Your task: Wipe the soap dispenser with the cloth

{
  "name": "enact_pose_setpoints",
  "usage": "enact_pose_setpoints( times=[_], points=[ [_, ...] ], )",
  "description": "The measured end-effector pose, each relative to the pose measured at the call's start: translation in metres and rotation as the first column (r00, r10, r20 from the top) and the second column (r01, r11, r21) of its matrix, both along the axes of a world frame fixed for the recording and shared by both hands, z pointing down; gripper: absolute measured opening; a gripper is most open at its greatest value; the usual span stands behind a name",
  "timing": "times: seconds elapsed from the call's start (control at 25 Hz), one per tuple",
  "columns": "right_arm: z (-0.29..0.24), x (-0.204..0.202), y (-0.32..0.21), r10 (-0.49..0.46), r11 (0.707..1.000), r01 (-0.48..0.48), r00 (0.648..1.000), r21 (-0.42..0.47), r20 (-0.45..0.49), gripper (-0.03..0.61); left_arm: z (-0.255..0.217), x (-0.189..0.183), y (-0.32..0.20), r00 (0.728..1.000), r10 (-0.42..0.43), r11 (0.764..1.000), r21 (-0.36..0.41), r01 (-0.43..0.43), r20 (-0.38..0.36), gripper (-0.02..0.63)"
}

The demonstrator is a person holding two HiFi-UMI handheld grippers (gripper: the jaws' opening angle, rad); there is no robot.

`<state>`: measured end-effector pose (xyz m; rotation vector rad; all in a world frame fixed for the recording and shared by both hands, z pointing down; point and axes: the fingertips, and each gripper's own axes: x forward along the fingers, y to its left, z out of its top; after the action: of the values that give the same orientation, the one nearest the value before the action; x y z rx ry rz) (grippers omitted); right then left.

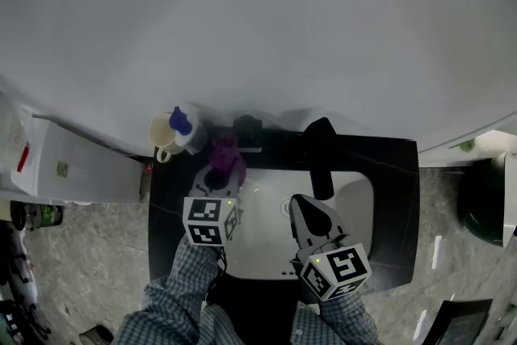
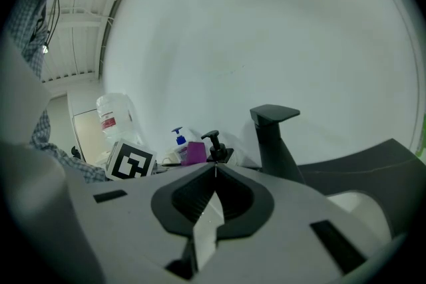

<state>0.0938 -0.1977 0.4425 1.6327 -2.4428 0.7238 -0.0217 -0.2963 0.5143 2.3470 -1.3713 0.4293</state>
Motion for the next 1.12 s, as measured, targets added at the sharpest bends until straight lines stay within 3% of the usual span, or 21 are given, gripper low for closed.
enact_pose_setpoints(
  times=[0.28,0.56,0.72,1.12],
  points=[
    [-0.002,0.004,0.003,0.004,1.000,-0.004,1.000,0.005,0.003,0.018,-0.038,0.015,0.013,0.999,0.032,0.994,0.102,-0.032,0.007,0.057],
    [-0.002,0.003,0.003,0.000,1.000,0.000,1.000,0.004,0.009,0.018,-0.081,0.019,-0.004,0.996,0.065,0.966,0.246,-0.078,0.061,0.057],
    [0.002,0.002,0.005,0.002,1.000,-0.002,1.000,-0.004,0.015,0.018,-0.065,0.025,-0.013,0.991,0.090,0.969,0.223,-0.109,0.096,0.057],
    [0.008,0.015,0.009,0.023,1.000,-0.023,1.000,-0.018,-0.001,0.018,-0.006,0.048,-0.001,0.987,0.145,0.986,0.069,-0.150,0.068,0.057]
  ],
)
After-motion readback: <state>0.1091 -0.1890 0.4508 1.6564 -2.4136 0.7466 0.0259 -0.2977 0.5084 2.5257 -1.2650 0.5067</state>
